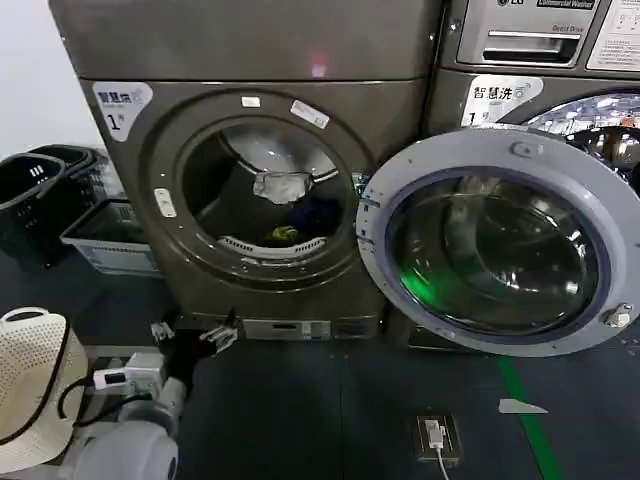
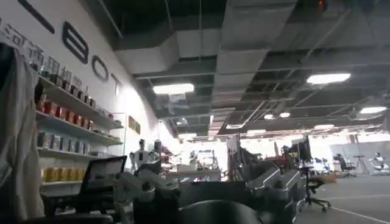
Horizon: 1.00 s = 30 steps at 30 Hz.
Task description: Grasp the clothes from the dryer.
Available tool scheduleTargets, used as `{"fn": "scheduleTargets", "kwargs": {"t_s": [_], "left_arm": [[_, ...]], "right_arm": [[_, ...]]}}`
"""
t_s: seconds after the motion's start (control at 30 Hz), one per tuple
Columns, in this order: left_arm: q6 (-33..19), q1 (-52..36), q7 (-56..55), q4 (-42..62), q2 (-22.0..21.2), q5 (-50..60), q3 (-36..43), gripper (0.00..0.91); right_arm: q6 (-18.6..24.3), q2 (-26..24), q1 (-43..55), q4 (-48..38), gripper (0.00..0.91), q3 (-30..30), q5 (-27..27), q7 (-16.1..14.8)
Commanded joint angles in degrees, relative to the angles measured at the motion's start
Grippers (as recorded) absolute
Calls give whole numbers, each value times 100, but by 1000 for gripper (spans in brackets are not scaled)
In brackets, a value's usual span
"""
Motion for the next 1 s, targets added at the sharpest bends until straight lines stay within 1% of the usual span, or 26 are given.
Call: {"fn": "scheduleTargets", "kwargs": {"t_s": [0.03, 1.0], "left_arm": [[281, 6, 11, 29, 16, 2, -31, 907], [281, -3, 76, 54, 17, 17, -31, 907]], "right_arm": [[-8, -13, 13, 13, 907, -34, -1, 11], [10, 37, 52, 33, 907, -76, -9, 7]]}}
